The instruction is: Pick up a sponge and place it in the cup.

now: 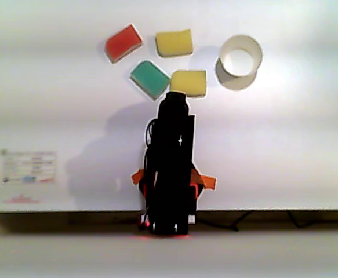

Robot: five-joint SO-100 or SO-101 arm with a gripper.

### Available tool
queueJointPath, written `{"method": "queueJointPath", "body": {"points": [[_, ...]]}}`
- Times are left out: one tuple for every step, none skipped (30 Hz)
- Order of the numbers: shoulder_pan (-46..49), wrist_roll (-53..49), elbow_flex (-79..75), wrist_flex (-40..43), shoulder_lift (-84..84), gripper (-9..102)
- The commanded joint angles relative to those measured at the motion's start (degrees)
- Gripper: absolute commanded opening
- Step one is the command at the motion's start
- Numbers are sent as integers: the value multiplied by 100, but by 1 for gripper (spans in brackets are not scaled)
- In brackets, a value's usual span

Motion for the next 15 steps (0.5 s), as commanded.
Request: {"method": "queueJointPath", "body": {"points": [[114, 62, 88, -70, 18, 0], [88, 62, 114, -79, 18, 0], [70, 62, 123, -70, 18, 0], [53, 62, 123, -44, 18, 0], [44, 53, 123, 35, 18, 0], [26, 53, 123, 62, 18, 0], [9, 53, 123, 114, 18, 0], [9, 44, 123, 167, 18, 0], [9, 35, 123, 246, 18, 0], [9, 26, 123, 281, 18, 0], [9, 0, 123, 360, 18, 0], [9, 0, 123, 475, 18, 0], [0, 0, 123, 545, 18, 0], [0, -9, 132, 659, 18, 0], [0, -9, 132, 738, 18, 0]]}}
